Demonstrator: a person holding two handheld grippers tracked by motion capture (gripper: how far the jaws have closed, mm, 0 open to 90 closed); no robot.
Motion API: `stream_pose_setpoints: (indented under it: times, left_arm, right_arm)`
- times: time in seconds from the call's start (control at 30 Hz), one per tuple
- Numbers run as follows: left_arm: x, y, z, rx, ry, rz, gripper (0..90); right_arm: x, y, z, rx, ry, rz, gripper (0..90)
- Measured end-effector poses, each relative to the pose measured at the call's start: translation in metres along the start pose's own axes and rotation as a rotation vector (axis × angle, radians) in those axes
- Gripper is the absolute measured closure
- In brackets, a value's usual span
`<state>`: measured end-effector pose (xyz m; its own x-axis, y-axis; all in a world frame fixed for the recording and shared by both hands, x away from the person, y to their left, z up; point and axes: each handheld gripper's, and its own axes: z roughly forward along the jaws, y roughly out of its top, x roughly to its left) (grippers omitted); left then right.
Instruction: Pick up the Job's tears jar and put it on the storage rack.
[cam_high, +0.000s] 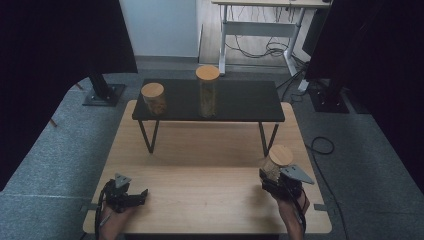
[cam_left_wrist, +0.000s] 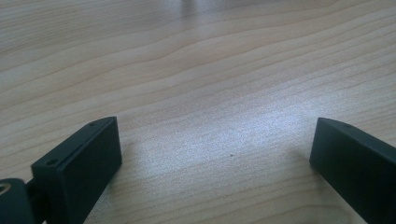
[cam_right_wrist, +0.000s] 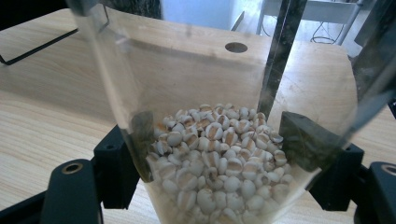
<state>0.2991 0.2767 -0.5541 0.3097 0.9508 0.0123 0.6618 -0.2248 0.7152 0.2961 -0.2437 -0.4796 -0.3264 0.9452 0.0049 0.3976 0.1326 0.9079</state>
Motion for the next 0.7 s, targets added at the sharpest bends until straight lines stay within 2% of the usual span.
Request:
stream_pose_setpoints:
  times: [0.7]
  left_arm:
    - [0.0, 0.0, 0.0, 0.0, -0.001, 0.002, 1.8]
  right_arm:
    - [0.003, 0.027, -0.004, -0.003, 0.006, -0.002, 24.6]
